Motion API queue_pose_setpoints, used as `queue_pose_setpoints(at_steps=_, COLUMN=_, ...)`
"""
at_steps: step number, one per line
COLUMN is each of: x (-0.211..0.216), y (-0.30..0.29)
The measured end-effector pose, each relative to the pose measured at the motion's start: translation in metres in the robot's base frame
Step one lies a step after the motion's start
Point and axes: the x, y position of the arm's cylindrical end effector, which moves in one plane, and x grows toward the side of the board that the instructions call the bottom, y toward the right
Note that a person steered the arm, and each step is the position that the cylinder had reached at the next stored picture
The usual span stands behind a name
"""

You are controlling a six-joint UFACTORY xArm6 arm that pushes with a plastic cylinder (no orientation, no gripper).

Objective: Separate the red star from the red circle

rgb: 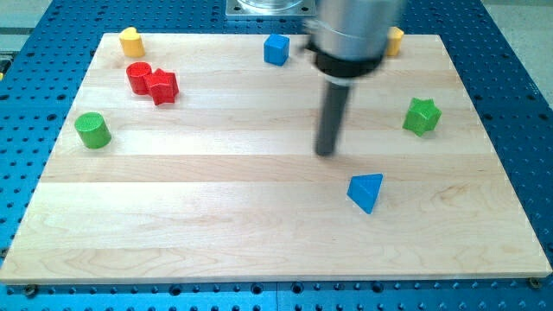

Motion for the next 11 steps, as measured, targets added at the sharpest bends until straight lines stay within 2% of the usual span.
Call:
queue_pose_setpoints(at_steps=1, x=-0.025, y=-0.102)
queue_pose_setpoints(at_steps=2, x=-0.067, y=-0.106)
queue_pose_setpoints(at_steps=3, x=-0.138, y=-0.15)
queue_pose_setpoints(at_steps=4, x=-0.153, y=-0.23)
queue_pose_setpoints(at_steps=5, x=-0.139, y=-0.248)
queue_pose_setpoints(at_steps=6, x=-0.114, y=-0.246)
queue_pose_setpoints(at_steps=7, x=-0.114, y=-0.245)
queue_pose_setpoints(at_steps=8, x=-0.081, y=-0.207)
queue_pose_setpoints(at_steps=9, x=-0.022, y=-0.156)
queue_pose_setpoints(at_steps=10, x=-0.014, y=-0.118)
queue_pose_setpoints(at_steps=11, x=-0.03, y=-0.118)
